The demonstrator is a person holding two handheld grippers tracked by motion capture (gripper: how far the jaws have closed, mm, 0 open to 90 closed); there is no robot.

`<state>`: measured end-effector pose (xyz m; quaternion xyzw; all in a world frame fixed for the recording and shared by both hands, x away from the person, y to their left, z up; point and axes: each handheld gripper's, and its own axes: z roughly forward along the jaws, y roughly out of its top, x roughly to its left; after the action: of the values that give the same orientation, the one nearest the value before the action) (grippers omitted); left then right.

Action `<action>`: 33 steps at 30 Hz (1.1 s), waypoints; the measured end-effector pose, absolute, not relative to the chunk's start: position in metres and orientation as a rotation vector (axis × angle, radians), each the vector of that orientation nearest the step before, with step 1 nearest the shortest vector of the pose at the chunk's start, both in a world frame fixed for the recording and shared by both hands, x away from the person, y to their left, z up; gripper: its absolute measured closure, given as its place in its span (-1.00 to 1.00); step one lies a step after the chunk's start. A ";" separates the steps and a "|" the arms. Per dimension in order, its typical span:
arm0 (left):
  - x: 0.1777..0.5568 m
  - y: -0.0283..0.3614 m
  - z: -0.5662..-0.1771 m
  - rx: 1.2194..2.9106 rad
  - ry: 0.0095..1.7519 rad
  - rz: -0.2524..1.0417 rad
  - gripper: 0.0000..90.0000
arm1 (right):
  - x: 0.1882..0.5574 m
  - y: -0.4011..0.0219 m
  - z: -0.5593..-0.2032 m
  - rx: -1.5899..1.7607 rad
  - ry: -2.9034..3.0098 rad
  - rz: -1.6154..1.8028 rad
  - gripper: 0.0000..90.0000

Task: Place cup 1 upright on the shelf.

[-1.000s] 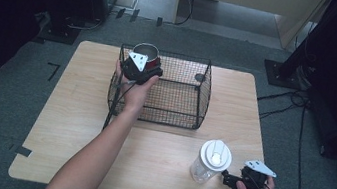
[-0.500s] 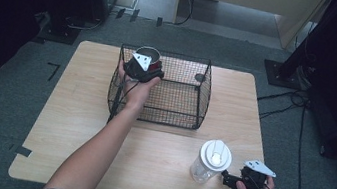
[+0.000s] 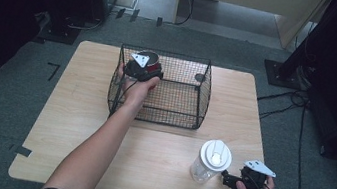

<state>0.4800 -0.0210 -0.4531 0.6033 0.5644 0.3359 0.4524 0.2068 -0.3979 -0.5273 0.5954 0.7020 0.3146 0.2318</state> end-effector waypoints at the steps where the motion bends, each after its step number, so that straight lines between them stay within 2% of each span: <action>1: 0.481 -0.021 -0.454 1.494 1.396 0.822 -0.82 | 0.207 -0.398 -0.527 1.637 1.929 0.864 -1.00; 23: 0.482 -0.027 -0.457 1.590 1.441 0.805 -0.83 | 0.207 -0.398 -0.527 1.636 1.929 0.866 -1.00; 25: 0.481 -0.028 -0.457 1.591 1.448 0.774 -0.87 | 0.207 -0.398 -0.527 1.637 1.929 0.868 -1.00; 27: 0.481 -0.029 -0.457 1.592 1.461 0.736 -1.00 | 0.207 -0.398 -0.527 1.637 1.929 0.868 -1.00; 33: 0.480 -0.028 -0.456 1.604 1.485 0.745 -1.00 | 0.207 -0.398 -0.527 1.637 1.929 0.868 -1.00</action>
<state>0.4805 -0.0284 -0.4558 0.6354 0.5883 0.2949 0.4040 0.2068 -0.3981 -0.5273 0.5956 0.7015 0.3156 0.2314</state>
